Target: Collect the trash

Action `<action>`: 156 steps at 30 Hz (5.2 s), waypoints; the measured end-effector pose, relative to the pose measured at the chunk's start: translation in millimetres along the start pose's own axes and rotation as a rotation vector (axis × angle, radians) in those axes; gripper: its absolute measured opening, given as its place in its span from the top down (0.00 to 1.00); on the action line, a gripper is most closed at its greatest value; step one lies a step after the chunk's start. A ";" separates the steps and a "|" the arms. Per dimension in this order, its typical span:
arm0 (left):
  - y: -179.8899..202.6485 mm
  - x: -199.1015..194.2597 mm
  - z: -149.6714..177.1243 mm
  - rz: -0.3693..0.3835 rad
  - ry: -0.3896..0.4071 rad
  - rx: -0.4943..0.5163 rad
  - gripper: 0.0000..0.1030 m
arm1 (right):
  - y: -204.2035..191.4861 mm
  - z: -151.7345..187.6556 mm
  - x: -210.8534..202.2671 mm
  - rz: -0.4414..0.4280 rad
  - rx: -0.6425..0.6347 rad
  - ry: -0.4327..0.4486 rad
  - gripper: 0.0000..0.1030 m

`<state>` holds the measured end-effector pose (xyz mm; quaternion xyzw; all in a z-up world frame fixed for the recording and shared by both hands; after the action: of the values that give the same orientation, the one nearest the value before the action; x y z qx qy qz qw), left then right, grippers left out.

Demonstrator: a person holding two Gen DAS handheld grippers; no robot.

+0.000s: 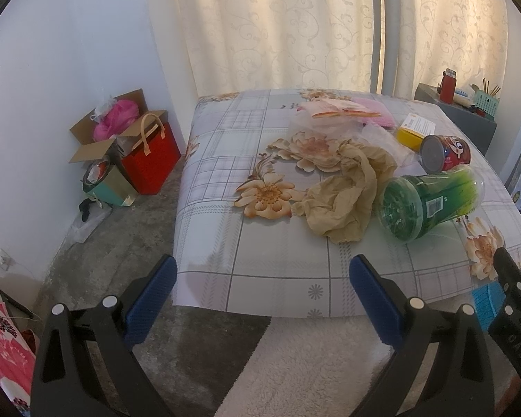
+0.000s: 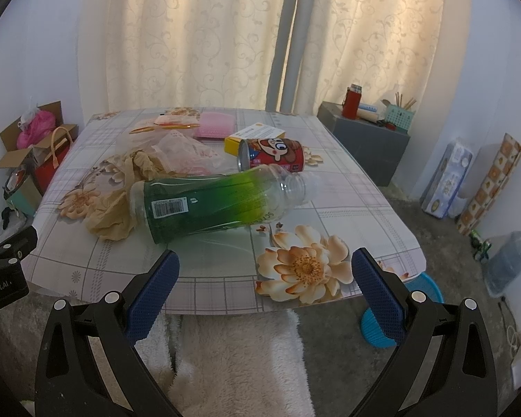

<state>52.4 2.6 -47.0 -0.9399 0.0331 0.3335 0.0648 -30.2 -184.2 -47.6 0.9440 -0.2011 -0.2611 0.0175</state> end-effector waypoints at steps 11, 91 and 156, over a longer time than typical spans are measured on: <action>-2.0 -0.4 2.4 -0.011 0.003 0.006 0.06 | 2.5 0.6 -0.5 0.001 0.003 -0.001 0.08; 271.4 96.0 -22.0 0.631 -0.252 0.968 0.30 | 131.7 33.3 102.7 -0.279 0.548 -0.138 0.08; -53.4 24.9 -7.7 0.621 -0.082 -0.432 0.40 | -75.7 -140.2 139.0 -0.815 0.440 -0.367 0.17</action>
<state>82.1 53.8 -51.5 -0.8631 0.2426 0.3737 -0.2379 176.7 -178.8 -4.6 0.8656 0.1341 -0.3600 -0.3211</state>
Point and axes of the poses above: each gripper's, at about its wrist camera, not at the fingertips, and x roughly the way its jaws point, y to its right, z to its underside, the point moved 7 cm from there along x, roughly the way its jaws point, and after that the axes turned 7 degrees about y, right-handed, at the moved point
